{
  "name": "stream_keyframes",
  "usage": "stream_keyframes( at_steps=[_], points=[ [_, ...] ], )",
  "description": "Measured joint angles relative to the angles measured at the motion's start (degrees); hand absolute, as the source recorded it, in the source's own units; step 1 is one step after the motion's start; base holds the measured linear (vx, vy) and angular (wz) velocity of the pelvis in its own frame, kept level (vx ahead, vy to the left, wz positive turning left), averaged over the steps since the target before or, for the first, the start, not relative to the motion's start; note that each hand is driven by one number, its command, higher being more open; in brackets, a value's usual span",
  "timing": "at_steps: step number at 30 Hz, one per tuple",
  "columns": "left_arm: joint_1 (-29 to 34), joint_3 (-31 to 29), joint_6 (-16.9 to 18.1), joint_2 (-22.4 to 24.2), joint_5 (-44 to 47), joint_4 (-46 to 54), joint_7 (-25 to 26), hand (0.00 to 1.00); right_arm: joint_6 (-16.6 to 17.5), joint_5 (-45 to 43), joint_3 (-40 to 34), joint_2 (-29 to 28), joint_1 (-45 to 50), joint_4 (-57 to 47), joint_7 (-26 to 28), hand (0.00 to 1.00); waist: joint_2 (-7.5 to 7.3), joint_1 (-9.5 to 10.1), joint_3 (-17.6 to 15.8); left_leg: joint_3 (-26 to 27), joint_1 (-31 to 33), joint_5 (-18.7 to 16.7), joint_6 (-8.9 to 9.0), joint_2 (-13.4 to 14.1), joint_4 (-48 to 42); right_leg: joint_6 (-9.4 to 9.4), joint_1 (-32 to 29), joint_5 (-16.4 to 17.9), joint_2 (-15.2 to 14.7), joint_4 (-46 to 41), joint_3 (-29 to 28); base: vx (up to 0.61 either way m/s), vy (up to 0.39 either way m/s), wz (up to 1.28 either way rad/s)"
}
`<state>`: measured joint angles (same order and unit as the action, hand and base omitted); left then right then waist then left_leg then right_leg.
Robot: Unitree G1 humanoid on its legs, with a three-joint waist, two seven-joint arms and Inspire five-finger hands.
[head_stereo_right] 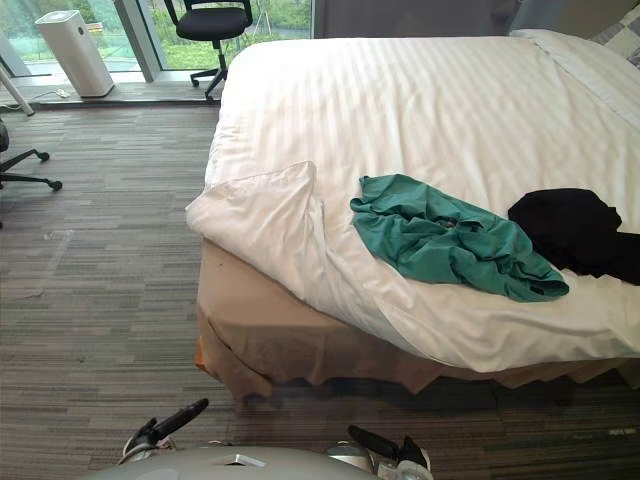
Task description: Tidy up the quilt and then pick up the clothes from the bed and put them into the laundry hamper
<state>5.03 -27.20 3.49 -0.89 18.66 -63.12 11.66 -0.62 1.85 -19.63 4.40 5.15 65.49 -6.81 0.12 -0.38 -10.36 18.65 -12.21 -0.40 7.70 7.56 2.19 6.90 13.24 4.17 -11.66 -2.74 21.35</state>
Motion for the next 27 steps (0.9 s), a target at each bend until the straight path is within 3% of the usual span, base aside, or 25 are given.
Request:
stream_keyframes(
  at_steps=[3,8,13,16,20,23,27],
  points=[
    [-0.6,-6.0,0.5,-0.5,10.4,0.4,3.4,1.00,-0.2,0.2,0.8,0.1,-0.4,0.1,-0.5,1.00,-0.12,-0.07,0.0,-1.2,-0.1,2.1,0.02,-0.3,2.7,-0.01,-0.4,0.0,0.4,0.2,1.0,-0.09,-0.026,0.16],
    [-1.7,-11.2,3.2,-3.4,22.4,5.5,7.9,1.00,-0.2,0.2,4.1,0.6,-0.5,0.1,-1.3,1.00,-0.30,0.05,1.0,-2.8,1.8,3.4,-0.13,-0.3,3.0,0.05,-1.2,0.0,0.8,0.9,2.5,-0.12,-0.026,0.20],
    [-4.9,-13.6,12.8,-6.2,37.6,20.4,13.7,1.00,-0.3,0.2,7.4,1.2,-0.5,0.1,-2.4,1.00,-0.28,0.15,1.6,-4.1,2.9,3.9,-0.01,-0.3,3.0,-0.22,-1.4,-0.1,1.0,0.9,3.5,-0.06,0.004,0.13],
    [-5.9,-11.6,16.0,-8.2,37.4,28.6,15.1,1.00,-0.3,0.2,8.9,1.3,-0.3,0.0,-2.5,1.00,-0.74,0.11,2.2,-4.2,3.1,3.9,-0.02,-0.4,3.0,-0.28,-1.3,-0.4,1.1,1.2,3.4,0.01,0.002,0.00],
    [-7.6,-7.1,16.8,-10.2,35.8,36.8,16.0,1.00,-0.2,0.1,8.9,1.3,0.2,0.0,-2.3,1.00,-0.82,0.14,3.2,-4.2,3.5,3.9,-0.04,-0.7,2.9,-0.02,-1.1,-1.6,1.3,2.7,3.4,0.06,0.008,-0.02],
    [-10.4,-3.0,16.2,-12.3,28.4,41.7,16.2,1.00,-0.2,-0.1,8.8,1.3,0.2,-0.1,-1.7,1.00,-0.91,0.13,3.4,-3.9,3.5,3.9,-0.04,-0.8,2.7,-0.20,-0.9,-1.8,1.3,3.0,3.0,0.06,0.012,-0.06],
    [-15.1,3.3,13.6,-20.1,13.9,43.2,14.8,1.00,-0.2,-0.5,7.7,2.0,0.2,-0.5,0.3,1.00,0.04,-0.09,3.5,-2.3,2.5,3.8,-0.09,-0.8,2.7,-0.39,-1.1,-2.0,1.3,3.0,1.2,0.01,0.014,-0.21]
  ],
)
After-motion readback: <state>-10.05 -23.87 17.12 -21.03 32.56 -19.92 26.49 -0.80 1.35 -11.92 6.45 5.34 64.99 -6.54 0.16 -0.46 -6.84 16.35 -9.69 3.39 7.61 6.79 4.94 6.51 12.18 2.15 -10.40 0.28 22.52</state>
